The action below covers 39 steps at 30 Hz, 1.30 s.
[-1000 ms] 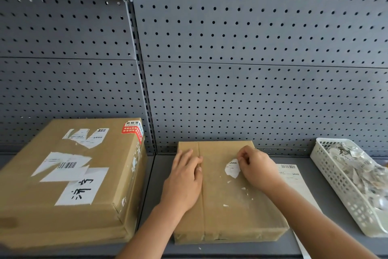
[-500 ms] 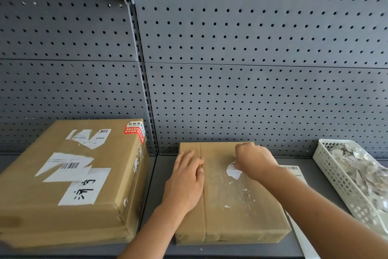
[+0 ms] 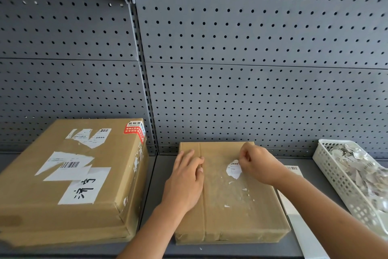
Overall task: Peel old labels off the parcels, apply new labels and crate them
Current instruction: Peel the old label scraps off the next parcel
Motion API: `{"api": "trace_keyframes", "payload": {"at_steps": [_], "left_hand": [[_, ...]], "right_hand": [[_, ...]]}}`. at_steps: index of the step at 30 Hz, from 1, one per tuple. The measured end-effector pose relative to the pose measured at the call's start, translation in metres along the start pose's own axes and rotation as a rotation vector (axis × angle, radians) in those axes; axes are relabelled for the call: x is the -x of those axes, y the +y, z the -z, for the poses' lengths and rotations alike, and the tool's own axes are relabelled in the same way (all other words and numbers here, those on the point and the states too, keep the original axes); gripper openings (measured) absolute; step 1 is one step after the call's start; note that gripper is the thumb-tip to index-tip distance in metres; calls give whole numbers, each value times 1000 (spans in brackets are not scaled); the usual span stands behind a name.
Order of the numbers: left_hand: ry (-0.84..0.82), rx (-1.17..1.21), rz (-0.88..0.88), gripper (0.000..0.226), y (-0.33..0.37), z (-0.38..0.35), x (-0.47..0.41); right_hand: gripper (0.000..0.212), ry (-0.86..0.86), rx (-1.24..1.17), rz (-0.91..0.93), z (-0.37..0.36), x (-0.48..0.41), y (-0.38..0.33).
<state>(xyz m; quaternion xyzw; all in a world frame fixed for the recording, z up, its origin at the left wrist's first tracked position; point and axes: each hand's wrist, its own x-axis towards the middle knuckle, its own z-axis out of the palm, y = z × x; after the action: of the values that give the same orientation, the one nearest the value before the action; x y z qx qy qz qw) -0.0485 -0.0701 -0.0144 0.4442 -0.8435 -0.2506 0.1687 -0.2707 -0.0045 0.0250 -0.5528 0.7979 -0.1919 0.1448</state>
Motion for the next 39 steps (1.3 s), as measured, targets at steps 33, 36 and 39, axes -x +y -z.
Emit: {"api": "trace_keyframes", "payload": {"at_steps": [33,36,39], "left_hand": [[-14,-22,9,39,0,1,0],[-13,-27,6,40,-2,1,1],[-16,-22,6,41,-2,0,1]], "right_hand": [[8,152,-369,175,14,70,-1],[8,257,-498,102,31,72,6],[9,310,-643,24,47,76,29]]}}
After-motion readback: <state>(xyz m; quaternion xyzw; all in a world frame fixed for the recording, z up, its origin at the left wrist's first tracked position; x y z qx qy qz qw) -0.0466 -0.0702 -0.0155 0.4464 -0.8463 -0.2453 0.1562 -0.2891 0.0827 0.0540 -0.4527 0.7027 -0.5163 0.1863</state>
